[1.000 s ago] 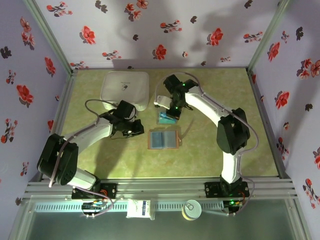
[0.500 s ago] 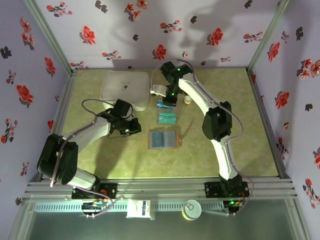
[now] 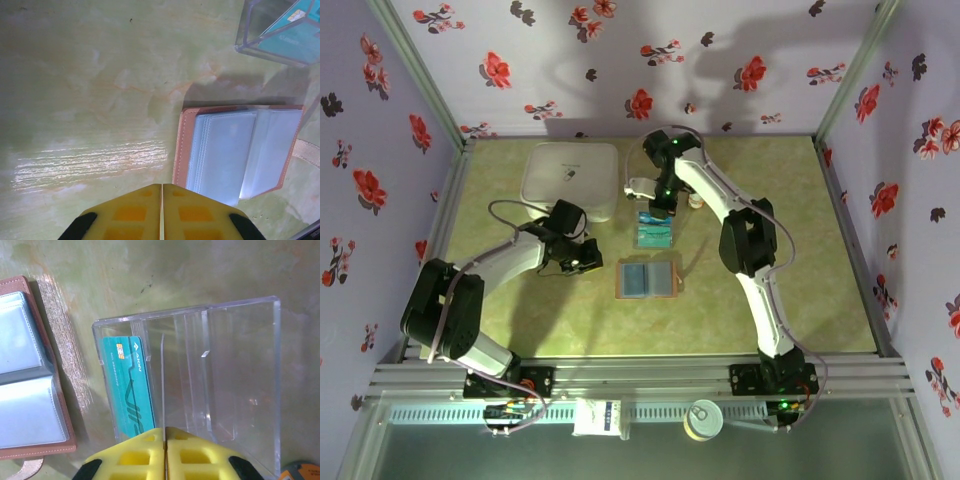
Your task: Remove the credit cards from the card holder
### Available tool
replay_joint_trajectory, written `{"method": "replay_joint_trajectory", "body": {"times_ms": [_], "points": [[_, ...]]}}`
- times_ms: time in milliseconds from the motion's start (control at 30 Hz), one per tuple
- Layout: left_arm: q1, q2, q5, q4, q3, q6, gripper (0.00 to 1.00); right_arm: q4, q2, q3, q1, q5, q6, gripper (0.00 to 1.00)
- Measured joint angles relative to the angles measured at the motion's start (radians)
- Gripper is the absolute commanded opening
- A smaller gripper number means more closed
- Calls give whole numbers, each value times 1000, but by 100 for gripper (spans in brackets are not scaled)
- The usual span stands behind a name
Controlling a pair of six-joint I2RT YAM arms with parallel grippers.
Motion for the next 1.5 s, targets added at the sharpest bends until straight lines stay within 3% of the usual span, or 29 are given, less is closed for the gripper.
{"method": "replay_joint_trajectory", "body": {"times_ms": [200, 533, 900, 1267, 1500], "points": [[3, 2, 0, -2, 0, 4, 9, 23, 5, 1, -16, 16, 13, 17], [3, 2, 1, -7, 0, 4, 9, 123, -3, -3, -23, 45, 72, 8], [3, 2, 11, -8, 0, 4, 9, 185, -14, -98, -15, 46, 95, 5], [3, 2, 28, -8, 0, 3, 9, 195, -40, -109, -14, 45, 119, 8], [3, 2, 37, 3, 0, -8, 9, 288, -210, -220, -14, 4, 245, 14]]}}
